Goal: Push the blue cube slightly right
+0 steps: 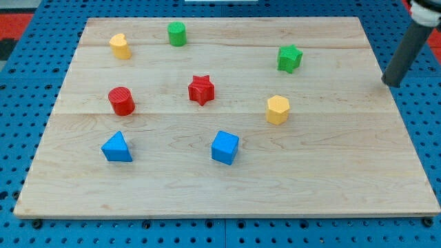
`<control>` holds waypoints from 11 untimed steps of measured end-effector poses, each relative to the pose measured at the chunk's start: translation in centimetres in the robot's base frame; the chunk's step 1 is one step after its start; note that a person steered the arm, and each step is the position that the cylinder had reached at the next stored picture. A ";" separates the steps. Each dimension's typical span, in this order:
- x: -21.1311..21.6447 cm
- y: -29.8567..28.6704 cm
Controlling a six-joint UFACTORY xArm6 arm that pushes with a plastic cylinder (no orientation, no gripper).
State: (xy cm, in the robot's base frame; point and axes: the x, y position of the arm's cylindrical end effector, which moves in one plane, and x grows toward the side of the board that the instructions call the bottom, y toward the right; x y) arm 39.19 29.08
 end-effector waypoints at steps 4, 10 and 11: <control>14.6 -21.3; 20.9 -35.9; 15.3 -37.4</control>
State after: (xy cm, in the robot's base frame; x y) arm 54.45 -8.35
